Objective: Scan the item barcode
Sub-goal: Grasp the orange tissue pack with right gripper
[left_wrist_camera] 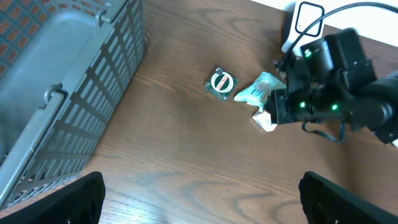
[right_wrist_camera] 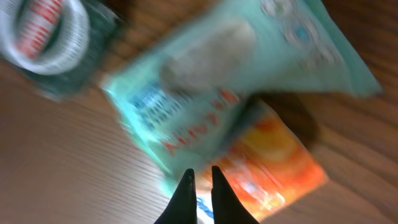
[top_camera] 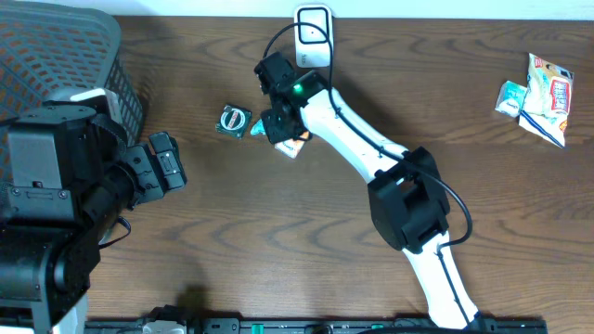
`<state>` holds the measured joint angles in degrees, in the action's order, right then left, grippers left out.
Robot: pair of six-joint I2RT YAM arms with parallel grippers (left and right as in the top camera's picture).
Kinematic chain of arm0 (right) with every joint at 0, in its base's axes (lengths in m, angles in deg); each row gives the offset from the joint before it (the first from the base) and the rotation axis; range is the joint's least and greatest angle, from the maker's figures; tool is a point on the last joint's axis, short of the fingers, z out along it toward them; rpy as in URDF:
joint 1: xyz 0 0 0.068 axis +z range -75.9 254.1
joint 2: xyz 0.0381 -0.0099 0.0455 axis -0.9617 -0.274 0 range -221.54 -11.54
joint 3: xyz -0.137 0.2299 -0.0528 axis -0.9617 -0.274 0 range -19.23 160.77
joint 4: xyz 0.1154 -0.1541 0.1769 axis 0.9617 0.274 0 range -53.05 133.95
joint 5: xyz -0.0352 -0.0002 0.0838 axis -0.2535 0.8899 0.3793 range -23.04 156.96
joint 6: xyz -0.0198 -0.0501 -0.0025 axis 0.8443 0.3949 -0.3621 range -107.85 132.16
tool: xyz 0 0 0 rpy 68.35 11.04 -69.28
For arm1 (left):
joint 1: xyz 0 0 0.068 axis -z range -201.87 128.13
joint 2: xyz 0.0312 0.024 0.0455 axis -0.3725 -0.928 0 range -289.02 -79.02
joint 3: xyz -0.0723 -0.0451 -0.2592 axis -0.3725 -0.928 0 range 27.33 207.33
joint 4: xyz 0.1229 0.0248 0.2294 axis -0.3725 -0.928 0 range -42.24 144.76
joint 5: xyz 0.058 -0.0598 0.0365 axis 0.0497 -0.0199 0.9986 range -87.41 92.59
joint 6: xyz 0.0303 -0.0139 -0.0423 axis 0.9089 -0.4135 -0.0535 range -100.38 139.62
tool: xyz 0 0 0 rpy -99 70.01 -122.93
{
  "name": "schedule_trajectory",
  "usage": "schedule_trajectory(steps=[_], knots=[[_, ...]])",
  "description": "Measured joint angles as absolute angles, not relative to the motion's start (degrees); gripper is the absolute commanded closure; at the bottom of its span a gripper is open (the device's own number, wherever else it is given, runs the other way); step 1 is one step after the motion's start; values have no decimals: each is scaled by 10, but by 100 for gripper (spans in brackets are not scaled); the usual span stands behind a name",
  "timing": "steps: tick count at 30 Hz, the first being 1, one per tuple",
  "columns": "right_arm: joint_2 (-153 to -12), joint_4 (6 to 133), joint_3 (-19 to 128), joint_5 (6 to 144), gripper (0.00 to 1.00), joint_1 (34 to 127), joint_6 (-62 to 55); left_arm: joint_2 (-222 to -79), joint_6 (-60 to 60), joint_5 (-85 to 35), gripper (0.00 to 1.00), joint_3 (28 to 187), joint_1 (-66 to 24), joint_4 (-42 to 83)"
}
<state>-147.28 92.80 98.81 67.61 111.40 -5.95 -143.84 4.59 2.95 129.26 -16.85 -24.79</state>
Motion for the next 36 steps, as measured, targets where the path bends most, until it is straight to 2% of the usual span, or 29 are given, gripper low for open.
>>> schedule_trajectory(steps=[8,16,26,32,36], knots=[[-1479,1018,982,565,99,1106,-93,-1438,46,29,2,1293,-169,-248],[-1479,1016,1004,597,99,1093,-95,-1438,46,29,2,1293,-169,-248],[-1480,909,1021,677,99,1115,-68,-1438,46,29,2,1293,-169,-248],[-1513,930,1006,663,99,1122,-68,-1438,46,29,2,1293,-169,-248],[-1517,989,1004,589,99,1122,-80,-1438,46,29,2,1293,-169,-248]])
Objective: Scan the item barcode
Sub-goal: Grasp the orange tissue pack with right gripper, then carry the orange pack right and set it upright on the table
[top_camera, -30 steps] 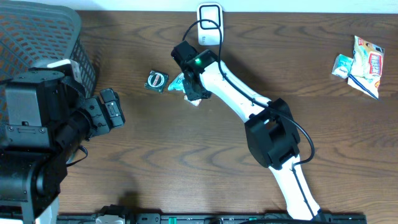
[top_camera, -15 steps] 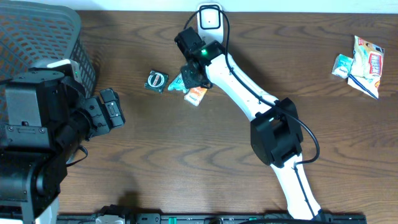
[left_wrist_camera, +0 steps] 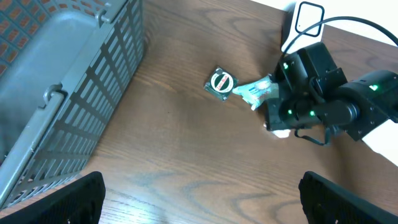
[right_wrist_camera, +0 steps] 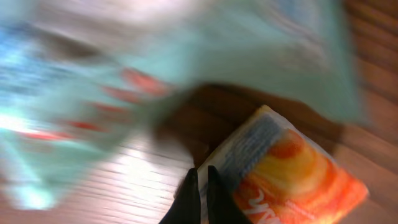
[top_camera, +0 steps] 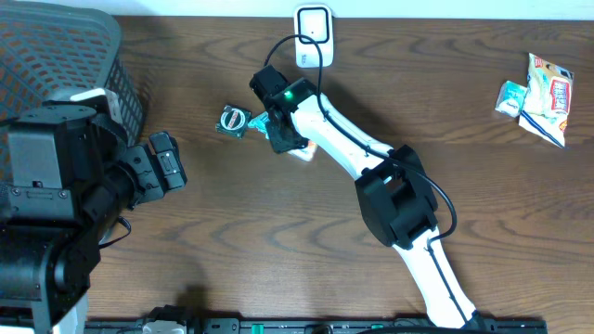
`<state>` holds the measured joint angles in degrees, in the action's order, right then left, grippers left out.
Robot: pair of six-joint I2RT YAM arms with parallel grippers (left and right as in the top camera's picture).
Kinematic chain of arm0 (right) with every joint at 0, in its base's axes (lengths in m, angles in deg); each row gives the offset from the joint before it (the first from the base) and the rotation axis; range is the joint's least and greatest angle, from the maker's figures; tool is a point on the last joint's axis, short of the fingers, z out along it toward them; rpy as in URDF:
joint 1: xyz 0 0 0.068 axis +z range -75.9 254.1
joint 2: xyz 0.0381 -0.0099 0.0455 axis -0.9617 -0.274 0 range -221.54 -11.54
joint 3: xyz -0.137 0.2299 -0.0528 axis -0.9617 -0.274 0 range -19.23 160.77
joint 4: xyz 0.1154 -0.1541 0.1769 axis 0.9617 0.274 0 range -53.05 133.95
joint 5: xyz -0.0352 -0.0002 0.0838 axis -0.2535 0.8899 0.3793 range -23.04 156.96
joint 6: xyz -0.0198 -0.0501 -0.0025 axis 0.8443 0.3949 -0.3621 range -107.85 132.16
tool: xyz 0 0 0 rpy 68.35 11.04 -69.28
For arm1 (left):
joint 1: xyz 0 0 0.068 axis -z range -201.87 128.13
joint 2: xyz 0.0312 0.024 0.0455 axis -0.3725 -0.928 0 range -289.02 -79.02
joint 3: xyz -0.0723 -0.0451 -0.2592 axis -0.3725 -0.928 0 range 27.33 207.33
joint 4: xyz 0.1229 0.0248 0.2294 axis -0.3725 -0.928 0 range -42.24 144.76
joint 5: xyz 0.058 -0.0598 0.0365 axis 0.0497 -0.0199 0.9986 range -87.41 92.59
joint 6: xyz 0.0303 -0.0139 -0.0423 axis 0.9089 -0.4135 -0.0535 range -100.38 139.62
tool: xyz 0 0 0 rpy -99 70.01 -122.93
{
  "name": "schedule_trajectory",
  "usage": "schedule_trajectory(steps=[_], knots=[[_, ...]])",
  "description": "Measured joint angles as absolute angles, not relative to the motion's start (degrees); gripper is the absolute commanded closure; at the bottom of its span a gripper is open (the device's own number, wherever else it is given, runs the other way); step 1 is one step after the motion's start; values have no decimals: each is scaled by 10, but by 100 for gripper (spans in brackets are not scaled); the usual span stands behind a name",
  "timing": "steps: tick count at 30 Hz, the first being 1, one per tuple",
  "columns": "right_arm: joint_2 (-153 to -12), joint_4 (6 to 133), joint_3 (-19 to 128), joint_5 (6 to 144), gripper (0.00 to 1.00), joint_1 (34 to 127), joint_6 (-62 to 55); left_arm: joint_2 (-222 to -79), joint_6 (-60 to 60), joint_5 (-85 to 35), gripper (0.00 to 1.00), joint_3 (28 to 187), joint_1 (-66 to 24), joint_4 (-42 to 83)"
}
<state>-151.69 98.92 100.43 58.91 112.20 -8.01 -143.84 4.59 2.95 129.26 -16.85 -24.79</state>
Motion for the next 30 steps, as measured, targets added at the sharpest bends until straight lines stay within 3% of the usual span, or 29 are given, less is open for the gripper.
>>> schedule_trajectory(steps=[8,10,11,13,19,21,25,27,30], knots=[[-1517,1103,1002,493,98,1098,-85,-1438,46,29,3,1293,-169,-248],[-1515,1115,1002,489,86,1094,-86,-1438,46,29,2,1293,-169,-248],[-1511,1121,1002,487,65,1092,-90,-1438,46,29,2,1293,-169,-248],[-1501,1125,1002,485,52,1092,-91,-1438,46,29,2,1293,-169,-248],[-1479,1123,1000,476,39,1092,-93,-1438,46,29,2,1293,-169,-248],[-1479,1113,988,465,40,1092,-98,-1438,46,29,2,1293,-169,-248],[-1478,1062,922,437,58,1092,-111,-1438,46,29,3,1293,-169,-248],[-1477,1053,897,425,77,1092,-114,-1438,46,29,2,1293,-169,-248],[-1473,1048,887,416,98,1093,-117,-1438,46,29,2,1293,-169,-248]])
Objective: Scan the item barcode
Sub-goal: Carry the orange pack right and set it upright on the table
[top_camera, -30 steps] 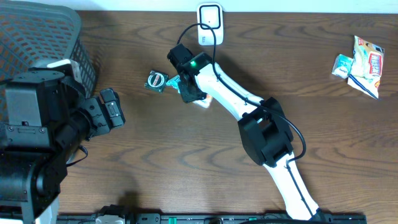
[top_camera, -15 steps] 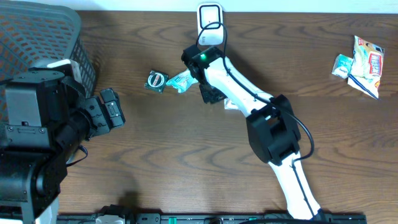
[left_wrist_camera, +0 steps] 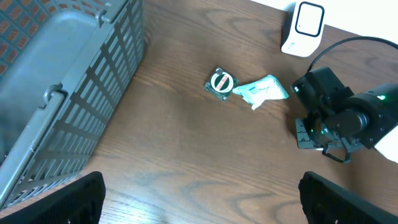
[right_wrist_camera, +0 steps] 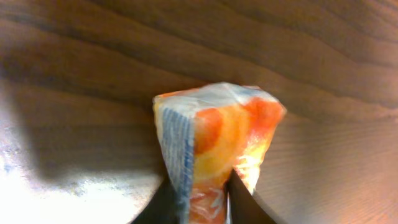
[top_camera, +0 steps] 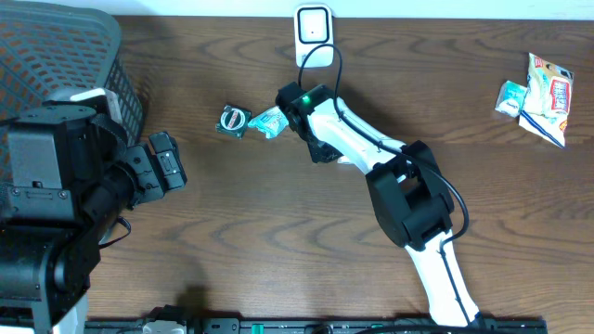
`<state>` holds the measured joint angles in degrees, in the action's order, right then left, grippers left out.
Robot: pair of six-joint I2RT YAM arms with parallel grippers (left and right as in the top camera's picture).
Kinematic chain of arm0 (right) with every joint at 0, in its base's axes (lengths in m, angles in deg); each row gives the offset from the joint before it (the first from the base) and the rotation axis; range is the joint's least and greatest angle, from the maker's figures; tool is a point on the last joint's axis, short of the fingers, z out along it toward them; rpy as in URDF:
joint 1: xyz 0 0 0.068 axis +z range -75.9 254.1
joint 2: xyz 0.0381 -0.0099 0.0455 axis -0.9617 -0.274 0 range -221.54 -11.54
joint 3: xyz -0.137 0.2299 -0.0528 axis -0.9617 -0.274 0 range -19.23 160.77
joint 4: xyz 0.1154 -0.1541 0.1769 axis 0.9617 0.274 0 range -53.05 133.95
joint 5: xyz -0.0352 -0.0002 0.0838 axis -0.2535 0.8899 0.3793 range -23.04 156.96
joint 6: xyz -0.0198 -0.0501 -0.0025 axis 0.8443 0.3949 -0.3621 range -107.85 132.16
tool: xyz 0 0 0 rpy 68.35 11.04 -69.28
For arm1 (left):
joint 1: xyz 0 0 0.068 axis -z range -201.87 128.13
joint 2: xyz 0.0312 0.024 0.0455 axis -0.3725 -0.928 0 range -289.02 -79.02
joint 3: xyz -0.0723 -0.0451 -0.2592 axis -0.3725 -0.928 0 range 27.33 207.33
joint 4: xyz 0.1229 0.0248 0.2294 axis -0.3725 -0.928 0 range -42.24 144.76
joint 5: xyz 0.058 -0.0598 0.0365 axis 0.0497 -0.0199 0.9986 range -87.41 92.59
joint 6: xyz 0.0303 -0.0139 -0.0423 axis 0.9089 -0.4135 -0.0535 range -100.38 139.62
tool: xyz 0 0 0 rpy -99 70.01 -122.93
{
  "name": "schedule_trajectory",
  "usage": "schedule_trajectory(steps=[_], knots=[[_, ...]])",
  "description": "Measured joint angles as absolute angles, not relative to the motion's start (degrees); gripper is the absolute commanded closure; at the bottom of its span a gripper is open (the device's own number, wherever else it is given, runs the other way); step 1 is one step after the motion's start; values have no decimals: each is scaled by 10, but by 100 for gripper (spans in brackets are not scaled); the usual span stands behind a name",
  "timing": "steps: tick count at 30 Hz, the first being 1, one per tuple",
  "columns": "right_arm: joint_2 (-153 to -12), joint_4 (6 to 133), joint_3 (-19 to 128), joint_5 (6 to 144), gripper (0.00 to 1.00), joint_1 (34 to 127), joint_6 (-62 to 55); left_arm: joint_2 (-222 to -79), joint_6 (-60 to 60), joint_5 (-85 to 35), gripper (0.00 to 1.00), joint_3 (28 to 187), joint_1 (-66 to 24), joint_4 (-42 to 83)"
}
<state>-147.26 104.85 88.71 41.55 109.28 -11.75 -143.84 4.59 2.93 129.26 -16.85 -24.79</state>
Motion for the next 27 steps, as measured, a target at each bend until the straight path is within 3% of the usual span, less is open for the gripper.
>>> schedule_trajectory(steps=[8,14,19,22,24,25,27], knots=[[-1461,1069,920,497,99,1072,-77,-1438,46,29,2,1293,-169,-248],[-1423,1057,949,875,99,941,85,-1438,46,29,2,1293,-169,-248],[-1424,1002,831,1080,96,862,164,-1438,46,29,2,1293,-169,-248],[-1424,970,763,1124,83,835,173,-1438,46,29,2,1293,-169,-248],[-1424,956,738,1144,71,815,170,-1438,46,29,2,1293,-169,-248],[-1424,956,734,1147,57,804,167,-1438,46,29,2,1293,-169,-248],[-1424,964,734,1143,50,779,156,-1438,46,29,2,1293,-169,-248]])
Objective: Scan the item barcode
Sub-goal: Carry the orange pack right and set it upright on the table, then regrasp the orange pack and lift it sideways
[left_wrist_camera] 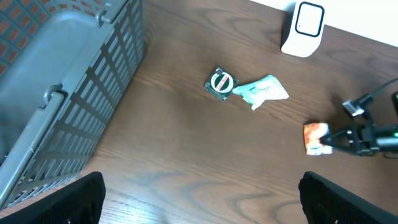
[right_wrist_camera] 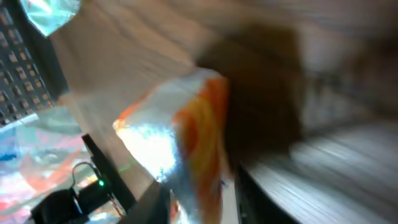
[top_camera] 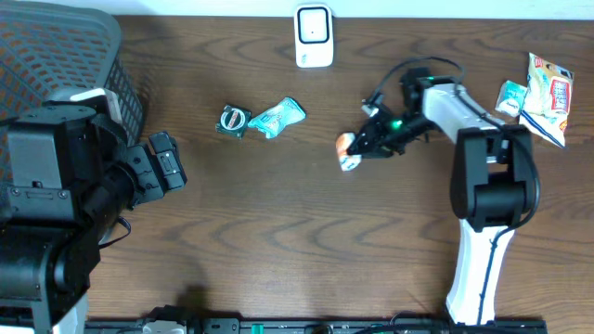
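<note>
My right gripper (top_camera: 358, 146) is shut on an orange and white snack packet (top_camera: 345, 148), held low over the brown table, below and to the right of the white barcode scanner (top_camera: 314, 37) at the far edge. The right wrist view shows the packet (right_wrist_camera: 186, 137), blurred, between the fingers of that gripper (right_wrist_camera: 202, 199). From the left wrist the packet (left_wrist_camera: 315, 137) and scanner (left_wrist_camera: 305, 28) both show. My left gripper (left_wrist_camera: 199, 199) is wide open with nothing in it, near the basket at the left.
A teal packet (top_camera: 277, 117) and a round green item (top_camera: 234, 121) lie left of the scanner. A grey mesh basket (top_camera: 56, 46) fills the far left corner. More packets (top_camera: 543, 88) lie at the far right edge.
The right arm now reaches in from the right side instead of lying across the middle. The orange packet, still held, is a little further right, well apart from the teal packet.
My right gripper first hovered nearly shut over the teal and orange packets beside the round item. It stayed at that pile, then was shut on the orange packet just right of the teal one. Now it holds it further right. The left arm has stayed still.
</note>
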`<state>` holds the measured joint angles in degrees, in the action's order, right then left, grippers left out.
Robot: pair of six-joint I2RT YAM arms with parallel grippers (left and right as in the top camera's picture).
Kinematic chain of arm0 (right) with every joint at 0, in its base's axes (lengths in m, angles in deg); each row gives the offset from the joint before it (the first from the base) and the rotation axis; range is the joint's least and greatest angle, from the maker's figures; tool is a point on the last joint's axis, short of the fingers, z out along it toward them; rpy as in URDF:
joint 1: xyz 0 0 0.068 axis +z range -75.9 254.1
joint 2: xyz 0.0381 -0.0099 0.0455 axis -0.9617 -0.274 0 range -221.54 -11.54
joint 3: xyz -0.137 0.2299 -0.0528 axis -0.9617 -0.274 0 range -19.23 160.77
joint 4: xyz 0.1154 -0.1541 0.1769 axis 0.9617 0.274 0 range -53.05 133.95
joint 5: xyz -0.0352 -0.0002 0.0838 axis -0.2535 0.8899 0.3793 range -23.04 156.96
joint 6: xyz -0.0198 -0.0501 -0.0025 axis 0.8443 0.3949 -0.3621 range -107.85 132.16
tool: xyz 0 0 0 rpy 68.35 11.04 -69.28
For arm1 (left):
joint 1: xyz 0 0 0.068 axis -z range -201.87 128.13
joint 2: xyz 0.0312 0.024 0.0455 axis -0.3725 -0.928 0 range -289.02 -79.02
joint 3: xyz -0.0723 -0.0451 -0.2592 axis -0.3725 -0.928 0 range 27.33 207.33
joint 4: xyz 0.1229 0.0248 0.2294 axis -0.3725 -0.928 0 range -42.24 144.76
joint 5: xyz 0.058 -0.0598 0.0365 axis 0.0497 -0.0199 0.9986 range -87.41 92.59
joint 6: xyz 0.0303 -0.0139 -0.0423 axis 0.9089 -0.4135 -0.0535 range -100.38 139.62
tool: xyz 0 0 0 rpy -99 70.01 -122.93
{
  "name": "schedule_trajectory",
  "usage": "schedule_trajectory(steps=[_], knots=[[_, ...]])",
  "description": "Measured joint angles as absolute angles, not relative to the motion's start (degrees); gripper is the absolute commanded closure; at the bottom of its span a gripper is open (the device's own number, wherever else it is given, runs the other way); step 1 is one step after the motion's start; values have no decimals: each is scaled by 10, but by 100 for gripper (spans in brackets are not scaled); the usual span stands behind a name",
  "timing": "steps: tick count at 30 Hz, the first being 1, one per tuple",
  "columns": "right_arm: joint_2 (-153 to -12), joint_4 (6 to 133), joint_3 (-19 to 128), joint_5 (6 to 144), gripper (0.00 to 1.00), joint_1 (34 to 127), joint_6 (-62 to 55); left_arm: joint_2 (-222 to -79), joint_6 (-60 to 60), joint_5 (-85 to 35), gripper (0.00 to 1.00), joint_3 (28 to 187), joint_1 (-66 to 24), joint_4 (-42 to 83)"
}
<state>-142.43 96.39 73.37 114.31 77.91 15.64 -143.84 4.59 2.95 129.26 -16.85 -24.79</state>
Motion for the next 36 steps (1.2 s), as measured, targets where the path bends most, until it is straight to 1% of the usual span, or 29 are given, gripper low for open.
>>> schedule_trajectory(steps=[3,6,11,12,13,15,16,19,22,24,25,27,28,36], knots=[[-1424,1003,750,1129,49,735,151,-1438,46,29,2,1293,-169,-248],[-1422,1061,798,1093,49,704,148,-1438,46,29,2,1293,-169,-248],[-1395,1083,824,1039,50,719,154,-1438,46,29,2,1293,-169,-248],[-1390,1083,824,1018,41,736,154,-1438,46,29,3,1293,-169,-248],[-1390,1081,824,1007,38,749,155,-1438,46,29,2,1293,-169,-248],[-1390,1064,824,972,37,778,157,-1438,46,29,2,1293,-169,-248],[-1390,1055,824,961,32,790,158,-1438,46,29,2,1293,-169,-248],[-1390,1032,824,943,32,816,159,-1438,46,29,2,1293,-169,-248],[-1390,1029,824,936,28,826,159,-1438,46,29,2,1293,-169,-248],[-1390,1029,824,930,23,830,159,-1438,46,29,3,1293,-169,-248],[-1390,1029,824,929,25,831,159,-1438,46,29,3,1293,-169,-248],[-1390,1029,824,927,36,837,160,-1438,46,29,2,1293,-169,-248],[-1390,1028,824,926,38,841,161,-1438,46,29,2,1293,-169,-248],[-1390,1012,824,908,38,849,161,-1438,46,29,2,1293,-169,-248]])
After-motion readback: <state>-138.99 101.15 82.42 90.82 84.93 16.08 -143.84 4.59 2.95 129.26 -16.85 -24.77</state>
